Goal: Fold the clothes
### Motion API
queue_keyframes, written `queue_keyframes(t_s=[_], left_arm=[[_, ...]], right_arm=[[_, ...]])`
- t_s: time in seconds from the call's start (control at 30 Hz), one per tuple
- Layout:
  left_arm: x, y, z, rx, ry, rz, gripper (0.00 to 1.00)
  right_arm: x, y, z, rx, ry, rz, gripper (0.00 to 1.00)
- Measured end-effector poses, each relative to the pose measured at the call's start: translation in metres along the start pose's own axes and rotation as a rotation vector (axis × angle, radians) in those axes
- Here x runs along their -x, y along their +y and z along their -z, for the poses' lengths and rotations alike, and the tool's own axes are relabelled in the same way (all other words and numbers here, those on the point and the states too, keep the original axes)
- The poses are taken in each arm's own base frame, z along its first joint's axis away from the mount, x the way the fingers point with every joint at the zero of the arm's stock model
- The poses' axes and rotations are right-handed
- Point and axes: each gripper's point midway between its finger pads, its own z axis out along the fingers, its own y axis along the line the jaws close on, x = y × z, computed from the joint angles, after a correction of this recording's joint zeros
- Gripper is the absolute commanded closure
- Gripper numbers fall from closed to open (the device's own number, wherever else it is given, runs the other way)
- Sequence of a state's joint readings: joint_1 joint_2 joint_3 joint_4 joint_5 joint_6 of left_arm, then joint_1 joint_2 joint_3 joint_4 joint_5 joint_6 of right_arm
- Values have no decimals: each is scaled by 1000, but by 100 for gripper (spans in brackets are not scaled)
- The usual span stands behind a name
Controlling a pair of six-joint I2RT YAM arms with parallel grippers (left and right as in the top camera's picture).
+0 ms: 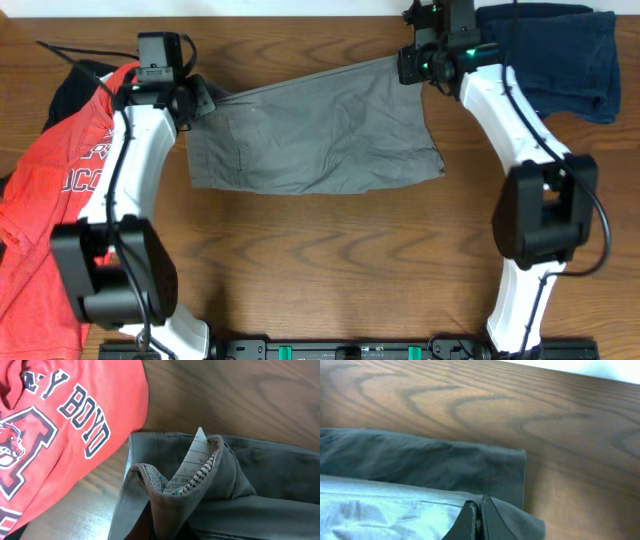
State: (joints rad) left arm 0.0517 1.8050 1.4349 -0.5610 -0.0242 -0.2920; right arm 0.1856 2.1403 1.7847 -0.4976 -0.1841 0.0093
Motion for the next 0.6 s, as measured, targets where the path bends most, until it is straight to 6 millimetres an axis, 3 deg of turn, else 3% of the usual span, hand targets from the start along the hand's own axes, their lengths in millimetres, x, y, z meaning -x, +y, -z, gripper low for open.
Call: queue_keyframes(t_s=[0.03, 0.07, 0.13, 0.17, 0.23, 0.33, 0.47, 0.6], left_arm=[[0, 3, -6, 21, 1, 0, 83], [0, 9, -11, 47, 0, -2, 59], [1, 21, -19, 91, -3, 10, 24], [2, 29, -22, 114, -4, 19, 14], [3, 39, -25, 146, -7, 30, 7], [6, 45, -24, 168, -17, 30, 0], [-4, 48, -21, 186, 22, 22, 2], [-15, 49, -2, 182, 67, -2, 2]], right_arm=[[-2, -5, -7, -14, 1, -2, 84], [-4, -14, -12, -41, 1, -11, 65], [-10, -35, -20, -92, 10, -25, 27], [-13, -45, -22, -115, 16, -34, 15], [-19, -64, -24, -154, 29, -53, 7], [-26, -74, -19, -184, 57, -65, 6], [-47, -67, -8, -178, 159, -76, 4], [-65, -54, 26, -153, 265, -93, 1]])
